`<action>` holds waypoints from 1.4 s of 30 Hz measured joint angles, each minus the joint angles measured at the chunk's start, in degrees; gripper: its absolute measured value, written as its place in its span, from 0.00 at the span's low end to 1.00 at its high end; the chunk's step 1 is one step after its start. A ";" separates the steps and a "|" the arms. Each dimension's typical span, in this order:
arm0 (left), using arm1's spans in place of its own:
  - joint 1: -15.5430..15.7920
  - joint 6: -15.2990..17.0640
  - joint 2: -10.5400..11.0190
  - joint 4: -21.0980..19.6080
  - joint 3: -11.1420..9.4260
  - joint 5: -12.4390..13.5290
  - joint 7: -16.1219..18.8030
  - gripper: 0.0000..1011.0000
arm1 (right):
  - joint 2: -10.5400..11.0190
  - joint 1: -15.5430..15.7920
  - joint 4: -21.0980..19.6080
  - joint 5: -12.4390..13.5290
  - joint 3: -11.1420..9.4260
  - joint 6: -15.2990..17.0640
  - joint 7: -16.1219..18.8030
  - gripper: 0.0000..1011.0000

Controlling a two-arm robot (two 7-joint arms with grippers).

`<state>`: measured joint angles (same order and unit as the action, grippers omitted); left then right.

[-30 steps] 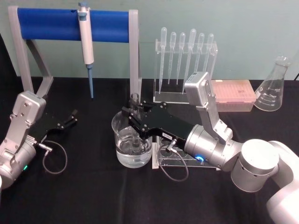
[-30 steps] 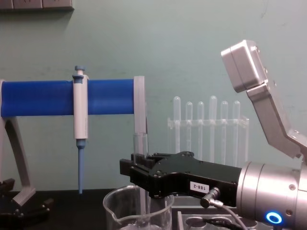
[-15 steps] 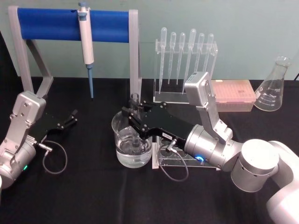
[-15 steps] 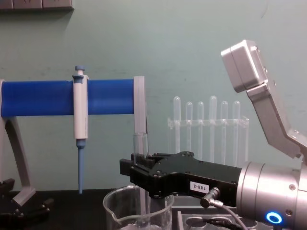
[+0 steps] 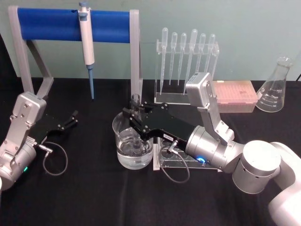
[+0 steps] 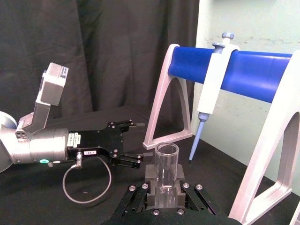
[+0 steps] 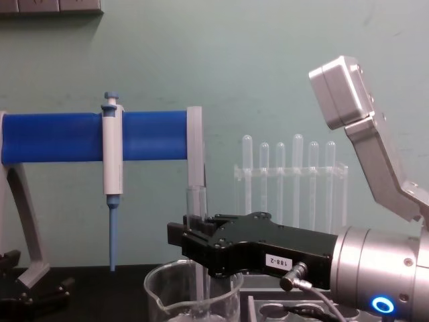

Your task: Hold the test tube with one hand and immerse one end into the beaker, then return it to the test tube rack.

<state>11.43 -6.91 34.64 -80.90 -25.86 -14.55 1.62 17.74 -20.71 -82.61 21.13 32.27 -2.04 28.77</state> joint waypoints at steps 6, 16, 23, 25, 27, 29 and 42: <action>0.00 0.00 0.00 0.00 0.00 0.00 0.00 0.99 | 0.00 0.00 0.00 0.00 0.00 0.00 0.00 0.23; 0.00 0.00 0.00 0.00 0.00 0.00 0.00 0.99 | 0.00 0.00 0.00 0.00 0.00 0.00 0.00 0.23; 0.00 0.00 0.00 0.00 0.00 0.00 0.00 0.99 | 0.00 0.00 0.00 0.00 0.00 0.00 0.00 0.23; 0.00 0.00 0.00 0.00 0.00 0.00 0.00 0.99 | 0.00 0.00 0.00 0.00 0.00 0.00 0.00 0.23; 0.00 0.00 0.00 0.00 0.00 0.00 0.00 0.99 | 0.00 0.00 0.00 0.00 0.00 0.00 0.00 0.23; 0.00 0.00 0.00 0.00 0.00 0.00 0.00 0.99 | 0.00 0.00 0.00 0.00 0.00 0.00 0.00 0.23; 0.00 0.00 0.00 0.00 0.00 0.00 0.00 0.99 | 0.00 0.00 0.00 0.00 0.00 0.00 0.00 0.23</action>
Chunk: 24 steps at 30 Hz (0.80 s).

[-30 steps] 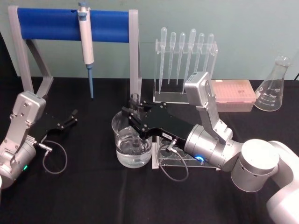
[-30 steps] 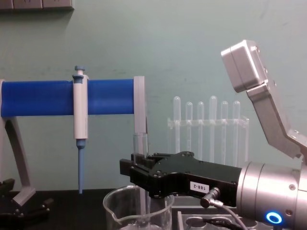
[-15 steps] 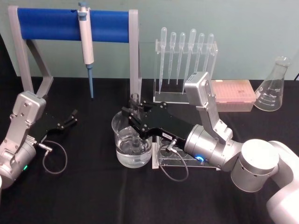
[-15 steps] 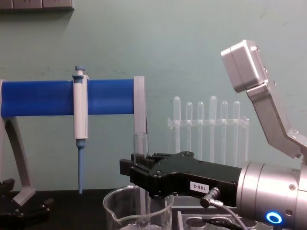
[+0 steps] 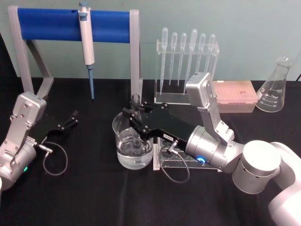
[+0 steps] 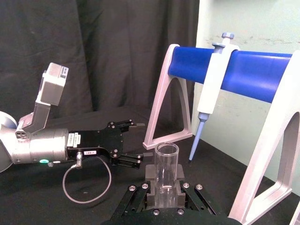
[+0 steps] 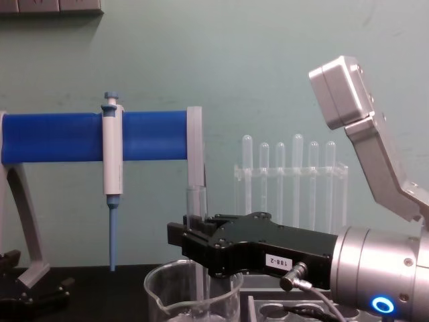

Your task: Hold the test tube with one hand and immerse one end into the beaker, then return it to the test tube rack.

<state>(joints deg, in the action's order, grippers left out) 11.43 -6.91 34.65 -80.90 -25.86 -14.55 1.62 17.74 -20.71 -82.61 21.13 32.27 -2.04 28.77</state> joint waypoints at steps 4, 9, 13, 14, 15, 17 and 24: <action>0.00 0.00 0.00 0.00 0.00 0.00 0.00 0.99 | 0.00 0.00 0.00 0.00 0.00 0.00 0.00 0.23; 0.00 0.00 0.00 0.00 0.00 0.00 0.00 0.99 | 0.00 0.00 0.00 0.00 0.00 0.00 0.00 0.22; 0.00 0.00 0.00 0.00 0.00 0.00 0.00 0.99 | 0.00 0.00 0.00 0.00 0.00 0.00 0.00 0.23; 0.00 0.00 0.00 0.00 0.00 0.00 0.00 0.99 | 0.00 0.00 0.00 0.00 0.00 0.00 0.00 0.23; 0.00 0.00 0.00 0.00 0.00 0.00 0.00 0.99 | 0.00 0.00 0.00 0.00 0.00 0.00 0.00 0.23; 0.00 0.00 0.00 0.00 0.00 0.00 0.00 0.99 | 0.00 0.00 0.00 0.00 0.00 0.00 0.00 0.23; 0.00 0.00 0.00 0.00 0.00 0.00 0.00 0.99 | 0.00 0.00 0.00 0.00 0.00 0.00 0.00 0.23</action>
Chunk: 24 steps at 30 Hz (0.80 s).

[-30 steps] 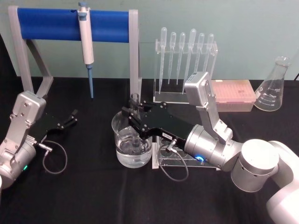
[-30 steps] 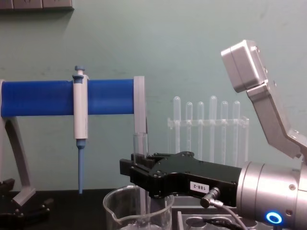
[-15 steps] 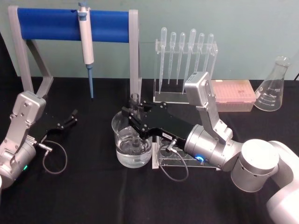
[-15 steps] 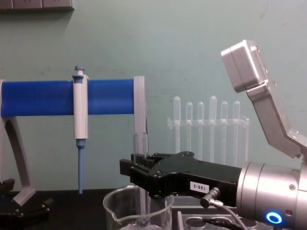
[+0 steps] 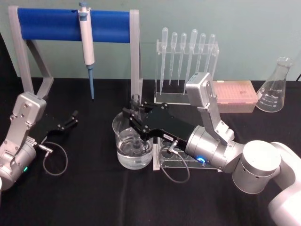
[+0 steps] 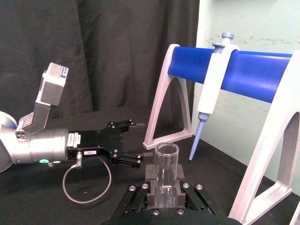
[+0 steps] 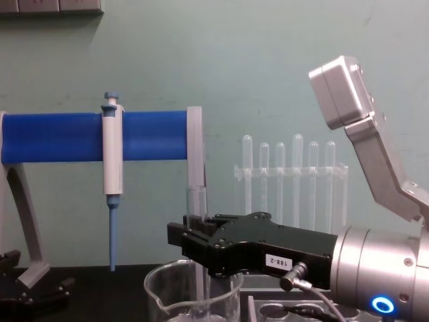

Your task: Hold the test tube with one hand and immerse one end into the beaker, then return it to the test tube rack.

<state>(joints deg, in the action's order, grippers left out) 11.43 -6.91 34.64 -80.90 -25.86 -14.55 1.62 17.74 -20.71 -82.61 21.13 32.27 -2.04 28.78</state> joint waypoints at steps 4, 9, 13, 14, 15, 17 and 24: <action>0.00 0.00 0.00 0.00 0.00 0.00 0.00 0.99 | 0.00 0.00 0.00 0.00 0.00 0.00 0.00 0.22; 0.00 0.00 0.00 0.00 0.00 0.00 0.00 0.99 | 0.00 0.00 0.00 0.00 0.00 0.00 0.00 0.23; 0.00 0.00 0.00 0.00 0.00 0.00 0.00 0.99 | 0.00 0.00 0.00 0.00 0.00 0.00 0.00 0.23; 0.00 0.00 0.00 0.00 0.00 0.00 0.00 0.99 | 0.00 0.00 0.00 0.00 0.00 0.00 0.00 0.23; 0.00 0.00 0.00 0.00 0.00 0.00 0.00 0.99 | 0.00 0.00 0.00 0.00 0.00 0.00 0.00 0.23; 0.00 0.00 0.00 0.00 0.00 0.00 0.01 0.99 | 0.00 0.00 0.00 0.00 0.00 0.00 0.00 0.23; 0.00 0.00 0.00 0.00 0.00 0.00 0.00 0.99 | 0.00 0.00 0.00 0.00 0.00 0.00 0.00 0.23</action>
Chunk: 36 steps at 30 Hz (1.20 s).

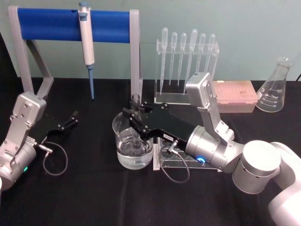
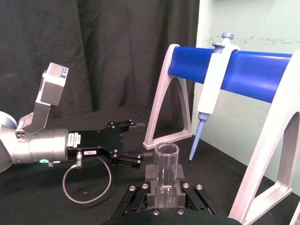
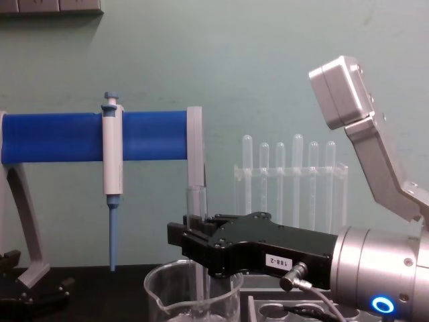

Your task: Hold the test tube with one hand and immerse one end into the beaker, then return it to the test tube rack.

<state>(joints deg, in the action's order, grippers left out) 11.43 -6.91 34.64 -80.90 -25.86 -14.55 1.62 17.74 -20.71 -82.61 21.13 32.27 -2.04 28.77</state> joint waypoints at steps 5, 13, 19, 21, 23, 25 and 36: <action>0.00 0.00 0.00 0.00 0.00 0.00 0.00 0.99 | 0.00 0.00 0.00 0.00 0.00 0.00 0.00 0.23; 0.00 0.00 0.00 0.00 0.00 0.00 0.00 0.99 | 0.00 0.00 0.00 0.00 0.00 0.00 0.00 0.23; 0.00 0.00 0.00 0.00 0.00 0.00 0.00 0.99 | 0.00 0.00 0.00 0.00 0.00 0.00 0.00 0.23; 0.00 0.00 0.00 0.00 0.00 0.00 0.00 0.99 | 0.00 0.00 0.00 0.00 0.00 0.00 0.00 0.23; 0.00 0.00 0.00 0.00 0.00 0.00 0.00 0.99 | 0.00 0.00 0.00 0.00 0.00 0.00 0.00 0.23; 0.00 0.00 0.00 0.00 0.00 0.00 0.00 0.99 | 0.00 0.00 0.00 0.00 0.00 0.00 0.00 0.23; 0.00 0.00 0.00 0.00 0.00 0.00 0.00 0.99 | 0.00 0.00 0.00 0.00 0.00 0.00 0.00 0.23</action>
<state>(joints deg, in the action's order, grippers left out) 11.43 -6.91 34.64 -80.90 -25.86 -14.55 1.62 17.74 -20.71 -82.61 21.13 32.27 -2.04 28.77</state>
